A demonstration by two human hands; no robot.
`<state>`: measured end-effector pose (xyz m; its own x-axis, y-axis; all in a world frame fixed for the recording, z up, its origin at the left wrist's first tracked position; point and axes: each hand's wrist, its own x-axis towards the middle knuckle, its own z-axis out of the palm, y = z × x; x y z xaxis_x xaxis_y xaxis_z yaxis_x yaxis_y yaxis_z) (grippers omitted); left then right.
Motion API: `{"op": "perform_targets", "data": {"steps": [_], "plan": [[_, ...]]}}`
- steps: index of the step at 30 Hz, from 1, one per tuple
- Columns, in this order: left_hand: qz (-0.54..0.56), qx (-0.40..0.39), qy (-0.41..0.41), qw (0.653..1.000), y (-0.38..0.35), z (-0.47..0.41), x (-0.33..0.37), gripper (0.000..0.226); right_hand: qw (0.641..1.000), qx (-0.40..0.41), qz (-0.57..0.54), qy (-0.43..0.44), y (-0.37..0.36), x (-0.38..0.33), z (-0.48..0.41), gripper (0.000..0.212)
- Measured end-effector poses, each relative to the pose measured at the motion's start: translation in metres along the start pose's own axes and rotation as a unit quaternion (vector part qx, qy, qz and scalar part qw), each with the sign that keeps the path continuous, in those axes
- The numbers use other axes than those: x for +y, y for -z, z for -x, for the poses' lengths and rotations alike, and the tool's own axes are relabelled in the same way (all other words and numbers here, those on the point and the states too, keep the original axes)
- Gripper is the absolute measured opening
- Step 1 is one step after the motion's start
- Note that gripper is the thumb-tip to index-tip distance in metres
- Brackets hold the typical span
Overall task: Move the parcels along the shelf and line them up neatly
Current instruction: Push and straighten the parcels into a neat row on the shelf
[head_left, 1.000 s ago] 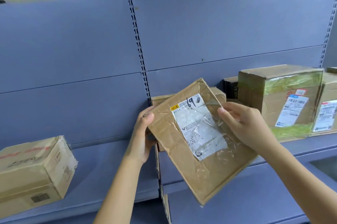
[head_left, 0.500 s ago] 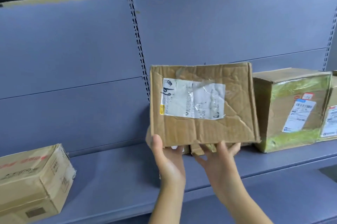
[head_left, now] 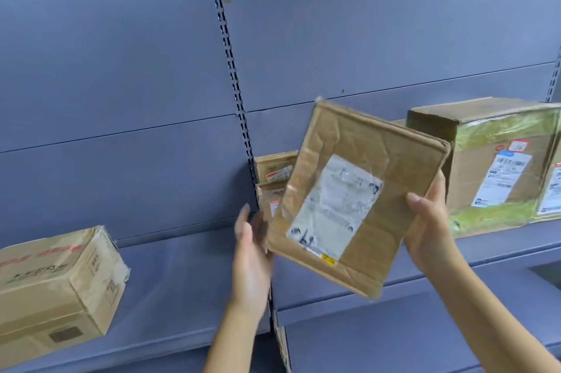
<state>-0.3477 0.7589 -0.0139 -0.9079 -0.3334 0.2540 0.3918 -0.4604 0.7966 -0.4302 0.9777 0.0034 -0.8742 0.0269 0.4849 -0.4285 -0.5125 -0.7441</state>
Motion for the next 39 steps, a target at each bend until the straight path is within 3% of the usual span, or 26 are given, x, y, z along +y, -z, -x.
{"op": "perform_targets", "data": {"steps": [3,6,10,14,18,22,26,28,30,33,35,36,39], "plan": [[-0.051,-0.016,-0.001,0.999,0.002,-0.011,0.021,0.053,0.992,-0.063,0.106,-0.011,0.014,-0.001,-0.003,0.101],[-0.137,-0.083,0.023,0.987,-0.002,-0.007,0.017,0.06,0.982,-0.12,0.138,-0.036,0.018,0.007,0.002,0.092],[-0.149,-0.08,-0.001,0.986,-0.002,0.007,0.007,0.06,0.973,-0.169,0.141,-0.066,0.019,0.018,0.014,0.098],[-0.157,-0.061,-0.037,0.985,0.002,0.017,0.007,0.064,0.963,-0.206,0.156,-0.073,0.014,0.021,0.022,0.064],[-0.158,-0.025,-0.059,0.985,0.002,0.02,0.0,0.089,0.97,-0.181,0.149,-0.07,0.007,0.036,0.032,0.038],[-0.208,0.028,-0.059,0.976,0.016,0.021,-0.027,0.079,0.968,-0.147,0.186,-0.08,0.007,0.064,0.051,0.043],[-0.309,0.039,-0.072,0.948,0.026,0.021,-0.05,0.045,0.949,-0.053,0.31,0.031,-0.004,0.089,0.068,0.053],[-0.375,0.053,-0.123,0.917,0.03,0.023,-0.058,0.044,0.915,-0.017,0.38,0.133,-0.005,0.105,0.078,0.064],[-0.463,0.075,-0.202,0.86,0.039,0.023,-0.07,0.057,0.837,-0.021,0.487,0.248,0.002,0.122,0.088,0.063],[-0.636,0.097,-0.333,0.69,0.058,0.026,-0.089,0.067,0.748,-0.036,0.586,0.309,0.008,0.136,0.092,0.057],[-0.717,0.07,-0.375,0.584,0.061,0.032,-0.097,0.071,0.724,-0.029,0.614,0.313,0.007,0.139,0.093,0.056],[-0.749,0.041,-0.365,0.552,0.06,0.035,-0.1,0.076,0.714,-0.032,0.626,0.313,0.007,0.141,0.094,0.055],[-0.804,-0.031,-0.27,0.529,0.053,0.037,-0.11,0.082,0.676,-0.083,0.669,0.297,0.011,0.15,0.097,0.044]]}}
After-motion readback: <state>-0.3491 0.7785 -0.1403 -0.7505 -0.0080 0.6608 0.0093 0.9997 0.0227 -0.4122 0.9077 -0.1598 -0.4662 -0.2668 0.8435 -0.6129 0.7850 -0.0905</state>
